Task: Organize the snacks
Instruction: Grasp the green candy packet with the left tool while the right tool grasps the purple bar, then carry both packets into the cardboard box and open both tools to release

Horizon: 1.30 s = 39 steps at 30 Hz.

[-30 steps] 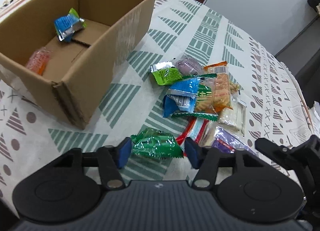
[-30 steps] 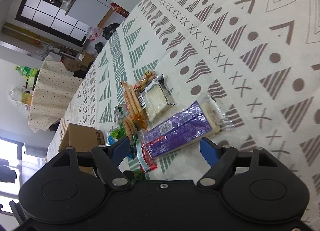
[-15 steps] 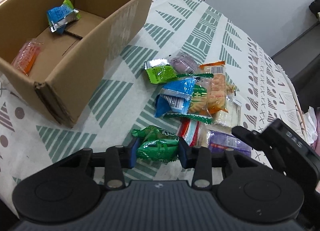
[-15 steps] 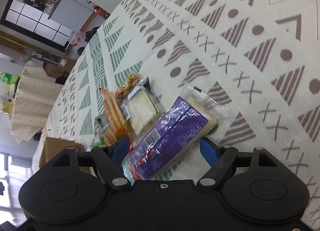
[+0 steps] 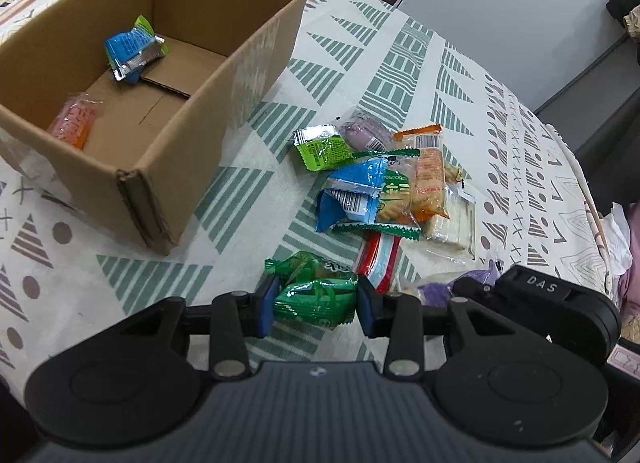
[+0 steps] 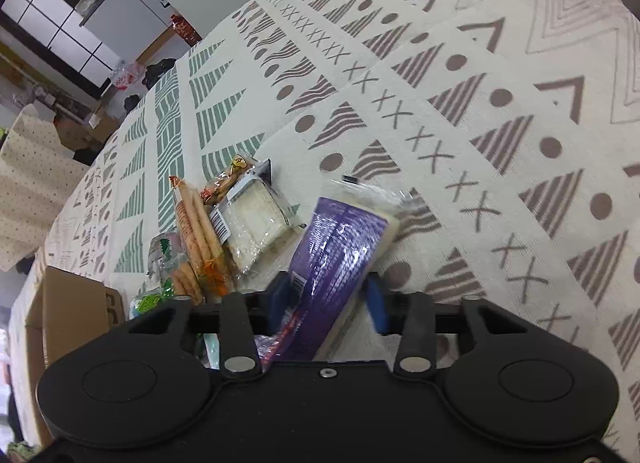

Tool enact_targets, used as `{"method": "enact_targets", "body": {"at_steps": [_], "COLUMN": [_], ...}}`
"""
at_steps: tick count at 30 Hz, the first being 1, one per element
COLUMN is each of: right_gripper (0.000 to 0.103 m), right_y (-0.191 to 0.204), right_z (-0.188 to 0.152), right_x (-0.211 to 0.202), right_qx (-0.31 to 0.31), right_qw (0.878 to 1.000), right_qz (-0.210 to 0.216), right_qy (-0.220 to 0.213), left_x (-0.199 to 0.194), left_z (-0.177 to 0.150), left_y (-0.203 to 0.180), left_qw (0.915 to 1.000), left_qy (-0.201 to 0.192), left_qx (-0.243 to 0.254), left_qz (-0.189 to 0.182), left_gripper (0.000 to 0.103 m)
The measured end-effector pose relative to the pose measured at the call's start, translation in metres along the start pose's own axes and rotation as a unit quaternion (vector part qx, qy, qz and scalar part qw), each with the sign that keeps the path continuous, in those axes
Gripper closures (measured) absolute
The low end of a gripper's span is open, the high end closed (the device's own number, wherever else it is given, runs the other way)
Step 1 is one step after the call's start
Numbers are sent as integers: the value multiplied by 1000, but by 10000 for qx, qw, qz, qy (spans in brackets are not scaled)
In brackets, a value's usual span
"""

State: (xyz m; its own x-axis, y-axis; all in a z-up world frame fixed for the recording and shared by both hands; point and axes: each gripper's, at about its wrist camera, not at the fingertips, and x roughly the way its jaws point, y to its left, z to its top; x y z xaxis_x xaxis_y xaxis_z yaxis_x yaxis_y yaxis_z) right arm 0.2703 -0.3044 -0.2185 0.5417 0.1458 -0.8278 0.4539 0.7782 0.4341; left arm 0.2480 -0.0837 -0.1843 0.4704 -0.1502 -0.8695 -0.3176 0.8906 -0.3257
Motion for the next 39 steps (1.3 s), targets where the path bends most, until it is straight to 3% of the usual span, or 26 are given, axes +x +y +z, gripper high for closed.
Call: {"method": "enact_targets", "body": {"at_steps": [6,23,39], "right_gripper": [75,76,76], "right_y": [-3,14,49], "right_z": [-3,-10,-27], "right_x": [-16,-68,-92], "right_qx": [136,19,-582], "right_qw": [9995,9871,9586], "right_qz": [287,1583,2771], "right_qy": [-11,-238,-309], "left_x": [-27,-103,-139], "left_z": [3,8,18], "left_y": [-6,-2,26], "left_qw": [9997,9941,9882], "left_qy": [-226,-1070,-1475], "left_qx": [0,64,-90], "left_qz": [-59,191,406], "left_gripper": [64,64,64]}}
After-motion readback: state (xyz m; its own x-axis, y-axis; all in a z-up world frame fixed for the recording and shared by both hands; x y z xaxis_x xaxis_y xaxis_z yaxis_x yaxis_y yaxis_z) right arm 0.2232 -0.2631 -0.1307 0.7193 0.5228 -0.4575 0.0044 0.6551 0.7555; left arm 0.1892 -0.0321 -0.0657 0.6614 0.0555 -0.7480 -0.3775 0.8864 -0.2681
